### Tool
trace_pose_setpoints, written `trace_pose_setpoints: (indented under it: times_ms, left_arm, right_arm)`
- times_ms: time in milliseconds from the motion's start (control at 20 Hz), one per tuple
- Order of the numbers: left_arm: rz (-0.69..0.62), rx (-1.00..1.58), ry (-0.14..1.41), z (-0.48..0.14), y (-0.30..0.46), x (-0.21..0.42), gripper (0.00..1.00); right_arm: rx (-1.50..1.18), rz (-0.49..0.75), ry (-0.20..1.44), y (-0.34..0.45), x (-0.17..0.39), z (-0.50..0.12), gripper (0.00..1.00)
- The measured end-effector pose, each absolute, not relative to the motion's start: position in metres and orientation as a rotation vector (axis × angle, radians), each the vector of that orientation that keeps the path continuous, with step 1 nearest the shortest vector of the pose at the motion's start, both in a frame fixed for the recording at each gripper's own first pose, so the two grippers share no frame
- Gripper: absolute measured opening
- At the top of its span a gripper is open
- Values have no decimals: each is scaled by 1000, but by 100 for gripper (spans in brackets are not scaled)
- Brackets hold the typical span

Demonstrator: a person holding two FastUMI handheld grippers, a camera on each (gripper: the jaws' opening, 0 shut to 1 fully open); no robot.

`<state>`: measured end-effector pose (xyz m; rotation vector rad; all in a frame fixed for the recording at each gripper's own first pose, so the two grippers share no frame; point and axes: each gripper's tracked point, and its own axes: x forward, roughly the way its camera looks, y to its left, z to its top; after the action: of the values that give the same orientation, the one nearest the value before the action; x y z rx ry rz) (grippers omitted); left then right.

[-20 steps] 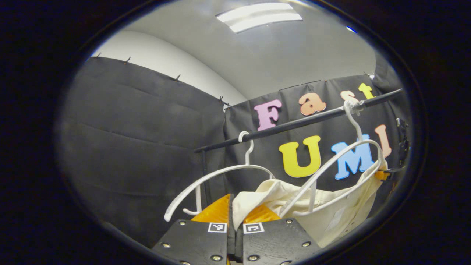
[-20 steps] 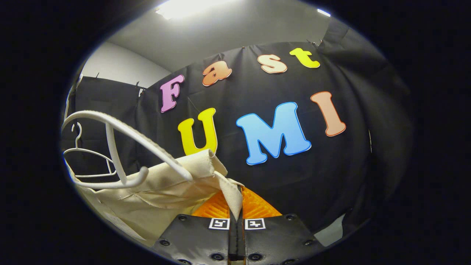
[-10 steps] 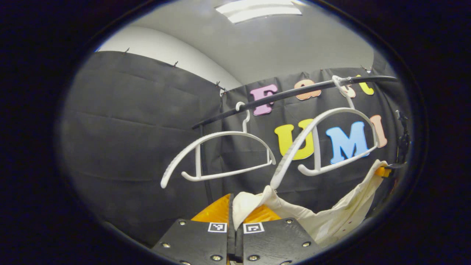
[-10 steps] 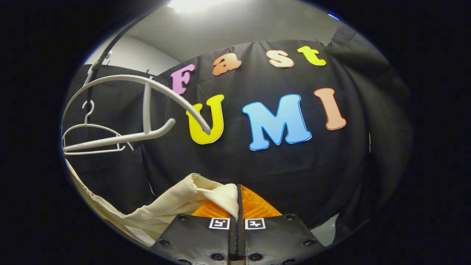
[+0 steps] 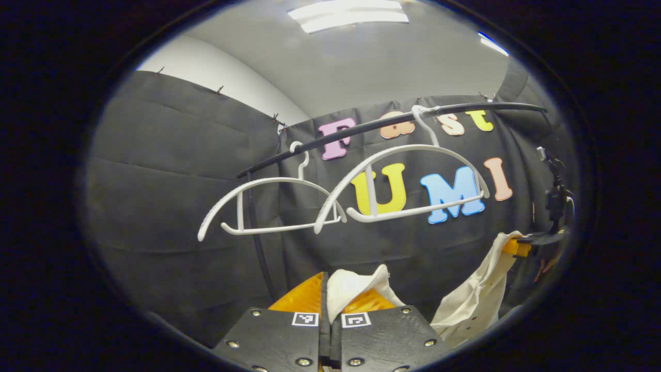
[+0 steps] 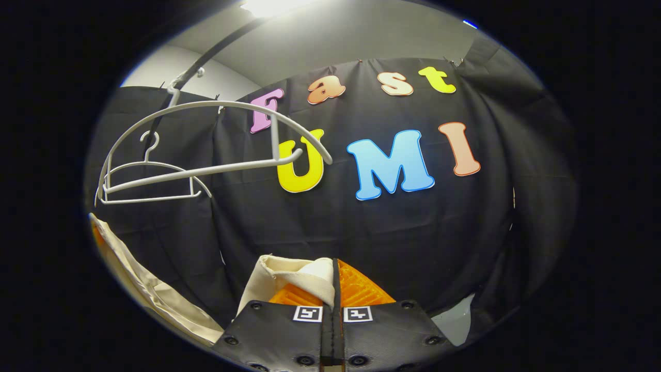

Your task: Grasp the clothes on the hanger with both hands and then place them into the laundry hamper below.

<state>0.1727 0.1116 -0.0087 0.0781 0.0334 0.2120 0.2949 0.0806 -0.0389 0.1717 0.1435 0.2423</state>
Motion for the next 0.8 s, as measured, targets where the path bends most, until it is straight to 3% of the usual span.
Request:
trace_pose_setpoints:
  times_ms: [800]
  left_arm:
    - [6, -55, -49, 25, 41, 132, 1]
  right_arm:
    - [268, 470, 128, 154, 158, 19, 1]
